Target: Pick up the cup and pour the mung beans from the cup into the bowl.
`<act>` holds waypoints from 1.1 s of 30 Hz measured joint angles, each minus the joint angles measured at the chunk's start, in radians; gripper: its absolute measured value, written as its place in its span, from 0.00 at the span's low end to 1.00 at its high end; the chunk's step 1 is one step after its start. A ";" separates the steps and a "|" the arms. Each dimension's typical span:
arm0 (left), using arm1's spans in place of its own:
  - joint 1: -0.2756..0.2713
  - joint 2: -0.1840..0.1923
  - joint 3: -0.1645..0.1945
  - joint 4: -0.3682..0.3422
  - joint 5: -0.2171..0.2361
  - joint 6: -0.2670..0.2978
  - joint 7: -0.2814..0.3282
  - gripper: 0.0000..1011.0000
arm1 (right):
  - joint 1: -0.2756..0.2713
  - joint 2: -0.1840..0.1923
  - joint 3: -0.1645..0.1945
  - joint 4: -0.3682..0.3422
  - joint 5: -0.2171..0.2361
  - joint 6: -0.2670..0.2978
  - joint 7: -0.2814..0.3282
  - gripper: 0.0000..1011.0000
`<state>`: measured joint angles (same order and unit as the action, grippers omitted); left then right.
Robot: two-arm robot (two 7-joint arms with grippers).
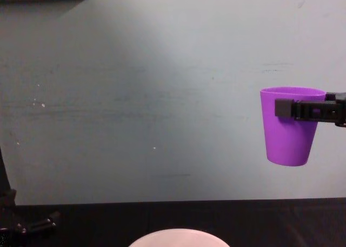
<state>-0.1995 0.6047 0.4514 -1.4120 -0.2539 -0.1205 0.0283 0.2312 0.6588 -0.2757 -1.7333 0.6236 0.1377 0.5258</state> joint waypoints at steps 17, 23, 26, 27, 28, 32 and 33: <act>0.000 0.000 0.000 0.000 0.000 0.000 0.000 0.99 | 0.002 0.004 -0.004 0.000 0.000 -0.002 0.000 0.72; 0.000 0.000 0.000 0.000 0.000 0.000 0.000 0.99 | 0.014 0.027 -0.031 -0.002 -0.038 -0.023 -0.009 0.72; 0.000 0.000 0.000 0.000 0.000 0.000 0.000 0.99 | 0.023 0.032 -0.044 -0.002 -0.077 -0.034 -0.023 0.72; 0.000 0.000 0.000 0.000 0.000 0.000 0.000 0.99 | 0.026 0.033 -0.047 -0.001 -0.086 -0.037 -0.025 0.72; 0.000 0.000 0.000 0.000 0.000 0.000 0.000 0.99 | 0.032 0.033 -0.055 0.002 -0.110 -0.044 -0.029 0.72; 0.000 0.000 0.000 0.000 0.000 0.000 0.000 0.99 | 0.053 0.029 -0.080 0.013 -0.173 -0.059 -0.035 0.72; 0.000 0.000 0.000 0.000 0.000 0.000 0.000 0.99 | 0.057 0.028 -0.086 0.015 -0.188 -0.062 -0.036 0.72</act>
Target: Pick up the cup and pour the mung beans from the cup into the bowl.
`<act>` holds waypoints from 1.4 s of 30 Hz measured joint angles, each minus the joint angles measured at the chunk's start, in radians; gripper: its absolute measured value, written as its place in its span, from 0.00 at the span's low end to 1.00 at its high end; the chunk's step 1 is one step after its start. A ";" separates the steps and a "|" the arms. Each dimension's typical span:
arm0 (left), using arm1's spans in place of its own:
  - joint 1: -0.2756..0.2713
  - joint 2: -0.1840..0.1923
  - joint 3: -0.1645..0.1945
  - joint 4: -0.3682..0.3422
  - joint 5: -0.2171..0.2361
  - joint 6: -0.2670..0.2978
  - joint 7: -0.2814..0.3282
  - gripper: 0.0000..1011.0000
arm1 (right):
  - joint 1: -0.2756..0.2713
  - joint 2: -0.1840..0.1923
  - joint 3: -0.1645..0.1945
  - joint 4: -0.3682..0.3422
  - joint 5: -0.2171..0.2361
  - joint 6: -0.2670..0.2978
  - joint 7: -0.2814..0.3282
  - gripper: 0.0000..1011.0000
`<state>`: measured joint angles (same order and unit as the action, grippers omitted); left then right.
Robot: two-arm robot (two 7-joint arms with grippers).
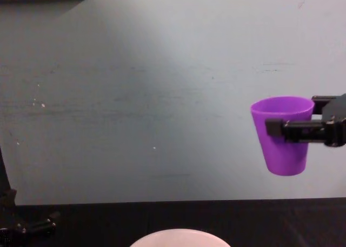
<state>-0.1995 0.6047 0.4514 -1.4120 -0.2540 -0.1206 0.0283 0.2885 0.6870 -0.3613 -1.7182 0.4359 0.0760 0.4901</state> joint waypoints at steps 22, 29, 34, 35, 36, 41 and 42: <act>0.000 0.000 0.000 0.000 0.000 0.000 0.000 0.99 | 0.073 0.052 -0.182 -0.040 -0.485 -0.072 0.024 0.72; 0.000 0.000 0.000 0.000 0.000 0.000 0.000 0.99 | 0.086 0.056 -0.217 -0.053 -0.620 -0.068 0.018 0.72; 0.000 0.000 0.000 0.000 0.000 0.000 0.000 0.99 | 0.088 0.046 -0.225 -0.057 -0.680 -0.057 0.005 0.72; 0.000 0.000 0.000 0.000 0.000 0.000 0.000 0.99 | 0.089 0.043 -0.225 -0.056 -0.686 -0.055 0.002 0.72; 0.000 0.000 0.000 0.000 0.000 0.000 0.000 0.99 | 0.090 0.038 -0.224 -0.053 -0.691 -0.053 0.000 0.72; 0.000 0.000 0.000 0.000 0.000 0.000 0.000 0.99 | 0.099 0.009 -0.212 -0.034 -0.697 -0.035 -0.006 0.72; 0.000 0.000 0.000 0.000 0.000 0.000 0.000 0.99 | 0.104 -0.002 -0.207 -0.027 -0.696 -0.027 -0.004 0.72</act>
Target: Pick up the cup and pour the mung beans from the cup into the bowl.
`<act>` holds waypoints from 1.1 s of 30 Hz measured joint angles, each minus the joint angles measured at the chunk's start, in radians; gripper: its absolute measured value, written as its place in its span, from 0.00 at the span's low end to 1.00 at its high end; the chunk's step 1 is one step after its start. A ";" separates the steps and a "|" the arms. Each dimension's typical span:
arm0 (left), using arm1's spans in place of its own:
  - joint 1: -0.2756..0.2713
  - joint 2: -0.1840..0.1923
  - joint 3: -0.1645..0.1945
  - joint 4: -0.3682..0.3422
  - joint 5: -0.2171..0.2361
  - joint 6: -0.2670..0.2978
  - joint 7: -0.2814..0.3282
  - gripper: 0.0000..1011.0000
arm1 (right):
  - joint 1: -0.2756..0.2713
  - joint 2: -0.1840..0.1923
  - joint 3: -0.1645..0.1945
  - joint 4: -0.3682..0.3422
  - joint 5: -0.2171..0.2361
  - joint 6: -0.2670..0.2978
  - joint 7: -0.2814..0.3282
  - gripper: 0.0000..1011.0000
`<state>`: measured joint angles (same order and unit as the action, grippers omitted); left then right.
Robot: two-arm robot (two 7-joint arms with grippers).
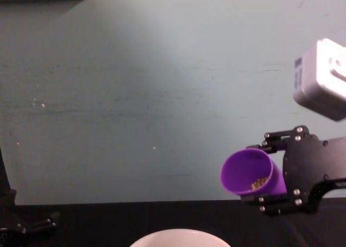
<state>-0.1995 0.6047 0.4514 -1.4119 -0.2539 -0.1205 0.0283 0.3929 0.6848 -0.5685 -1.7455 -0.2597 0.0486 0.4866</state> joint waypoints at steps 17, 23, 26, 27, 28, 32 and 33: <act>0.000 0.000 0.000 0.000 0.000 0.000 0.000 0.99 | 0.033 -0.052 -0.026 0.027 -0.115 -0.043 0.013 0.72; 0.000 0.000 0.000 0.000 0.000 0.000 0.000 0.99 | 0.036 -0.046 -0.051 0.029 -0.181 -0.077 0.026 0.72; 0.000 0.000 0.000 0.000 0.000 0.000 0.000 0.99 | 0.039 -0.045 -0.060 0.032 -0.205 -0.086 0.029 0.72; 0.000 0.000 0.000 0.000 0.000 0.000 0.000 0.99 | 0.040 -0.045 -0.062 0.033 -0.212 -0.088 0.030 0.72; 0.000 0.000 0.000 0.000 0.000 0.000 0.000 0.99 | 0.042 -0.046 -0.067 0.037 -0.227 -0.092 0.033 0.72; 0.000 0.000 0.000 0.000 0.000 0.000 0.000 0.99 | 0.050 -0.046 -0.082 0.047 -0.272 -0.098 0.035 0.72; 0.000 0.000 0.000 0.000 0.000 0.000 0.000 0.99 | 0.052 -0.045 -0.088 0.049 -0.294 -0.101 0.030 0.72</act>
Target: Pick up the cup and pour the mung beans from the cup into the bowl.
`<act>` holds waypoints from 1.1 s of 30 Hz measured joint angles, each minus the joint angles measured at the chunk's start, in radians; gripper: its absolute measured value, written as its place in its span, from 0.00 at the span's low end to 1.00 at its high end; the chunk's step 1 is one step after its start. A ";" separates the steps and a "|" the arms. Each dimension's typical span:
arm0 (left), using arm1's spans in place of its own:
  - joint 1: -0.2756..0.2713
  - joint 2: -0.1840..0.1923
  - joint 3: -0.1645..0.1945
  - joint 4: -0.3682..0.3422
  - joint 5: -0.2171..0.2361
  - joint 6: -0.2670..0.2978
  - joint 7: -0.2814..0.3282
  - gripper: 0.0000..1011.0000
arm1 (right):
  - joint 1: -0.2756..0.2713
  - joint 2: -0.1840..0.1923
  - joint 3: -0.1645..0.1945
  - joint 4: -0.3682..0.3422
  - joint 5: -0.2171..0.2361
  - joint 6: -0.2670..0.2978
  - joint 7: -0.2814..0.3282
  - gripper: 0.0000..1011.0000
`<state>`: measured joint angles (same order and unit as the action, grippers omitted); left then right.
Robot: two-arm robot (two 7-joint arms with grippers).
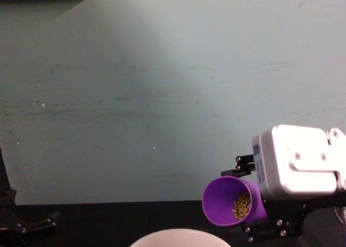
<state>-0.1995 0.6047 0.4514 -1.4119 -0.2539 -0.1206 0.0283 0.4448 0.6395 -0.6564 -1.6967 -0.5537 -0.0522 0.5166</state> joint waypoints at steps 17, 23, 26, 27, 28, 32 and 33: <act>0.000 0.000 0.000 0.000 0.000 0.000 0.000 0.99 | 0.009 0.017 -0.048 -0.017 -0.197 -0.024 -0.051 0.72; 0.000 0.000 0.000 0.000 0.000 0.000 0.000 0.99 | 0.010 0.022 -0.060 -0.023 -0.244 -0.030 -0.062 0.72; 0.000 0.000 0.000 0.000 0.000 0.000 0.000 0.99 | 0.011 0.024 -0.068 -0.027 -0.266 -0.033 -0.065 0.72; 0.000 0.000 0.000 0.000 0.000 0.000 0.000 0.99 | 0.011 0.025 -0.070 -0.028 -0.271 -0.033 -0.065 0.72; 0.000 0.000 0.000 0.000 0.000 0.000 0.000 0.99 | 0.012 0.025 -0.072 -0.028 -0.276 -0.034 -0.065 0.72; 0.000 0.000 0.000 0.000 0.000 0.000 0.000 0.99 | 0.015 0.028 -0.080 -0.031 -0.301 -0.037 -0.067 0.72; 0.000 0.000 0.000 0.000 0.000 0.000 0.000 0.99 | 0.016 0.028 -0.082 -0.031 -0.304 -0.038 -0.068 0.72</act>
<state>-0.1995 0.6047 0.4514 -1.4120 -0.2539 -0.1205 0.0283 0.4605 0.6677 -0.7380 -1.7277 -0.8573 -0.0903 0.4484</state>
